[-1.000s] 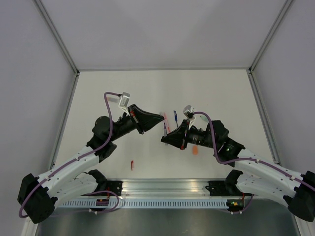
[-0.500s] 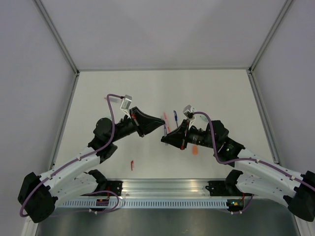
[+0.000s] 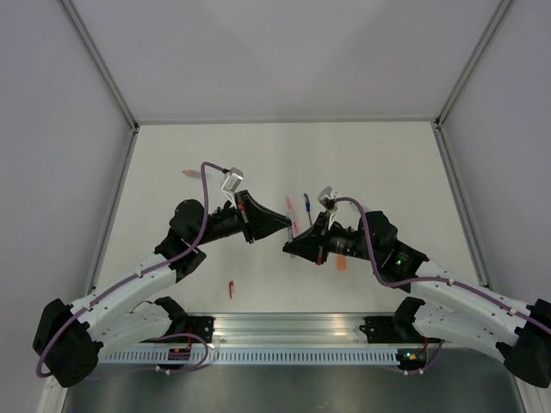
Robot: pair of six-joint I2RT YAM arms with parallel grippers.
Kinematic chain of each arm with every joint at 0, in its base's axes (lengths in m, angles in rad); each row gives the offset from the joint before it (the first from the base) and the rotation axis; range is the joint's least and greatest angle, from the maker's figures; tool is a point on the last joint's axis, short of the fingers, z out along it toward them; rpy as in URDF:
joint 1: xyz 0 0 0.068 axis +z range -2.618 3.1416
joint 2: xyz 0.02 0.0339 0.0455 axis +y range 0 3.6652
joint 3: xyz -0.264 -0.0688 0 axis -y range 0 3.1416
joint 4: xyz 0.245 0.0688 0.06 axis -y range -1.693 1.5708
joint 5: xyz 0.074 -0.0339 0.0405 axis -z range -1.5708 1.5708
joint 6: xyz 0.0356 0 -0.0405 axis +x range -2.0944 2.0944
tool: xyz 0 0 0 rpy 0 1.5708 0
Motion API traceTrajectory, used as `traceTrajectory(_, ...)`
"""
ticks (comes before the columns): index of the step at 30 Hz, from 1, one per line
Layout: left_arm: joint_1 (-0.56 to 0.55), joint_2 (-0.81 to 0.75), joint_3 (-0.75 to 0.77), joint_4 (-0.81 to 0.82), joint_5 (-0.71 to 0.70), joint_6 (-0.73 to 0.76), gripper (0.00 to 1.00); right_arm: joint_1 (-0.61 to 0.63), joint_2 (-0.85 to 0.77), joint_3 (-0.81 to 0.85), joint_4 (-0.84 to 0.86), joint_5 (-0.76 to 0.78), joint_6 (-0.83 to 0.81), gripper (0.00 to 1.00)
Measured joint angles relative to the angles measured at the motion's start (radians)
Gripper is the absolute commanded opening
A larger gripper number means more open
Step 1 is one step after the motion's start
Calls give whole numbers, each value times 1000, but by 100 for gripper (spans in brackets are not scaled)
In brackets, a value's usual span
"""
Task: Insert the pens into the pen caps
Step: Insert the pen cap onto the pen.
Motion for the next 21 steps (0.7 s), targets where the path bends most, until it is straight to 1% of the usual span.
traceTrajectory(3,0,-15,9,-66,1,33,3,2,-1,0,-22,3,-6,0)
traceTrajectory(5,-1,-36,9,-100,2,53,23,8,-1,0,-31,2,-12,0)
traceTrajectory(6,-1,-47,9,-116,2,64,30,10,-1,0,-31,-3,-15,0)
traceTrajectory(7,-1,-58,9,-135,3,71,40,12,-1,0,-29,-5,-17,0)
traceTrajectory(9,-4,-84,9,-174,3,86,48,9,1,0,-18,-2,-18,0)
traceTrajectory(10,-7,-99,9,-191,0,90,55,6,4,0,-11,-2,-18,0)
traceTrajectory(13,-7,-143,10,-224,-21,100,61,5,17,0,5,-12,-18,0)
traceTrajectory(15,-7,-159,19,-246,-42,104,63,5,21,0,13,-22,-16,0)
traceTrajectory(21,-7,-116,98,-273,-79,105,63,9,21,0,33,-46,-10,0)
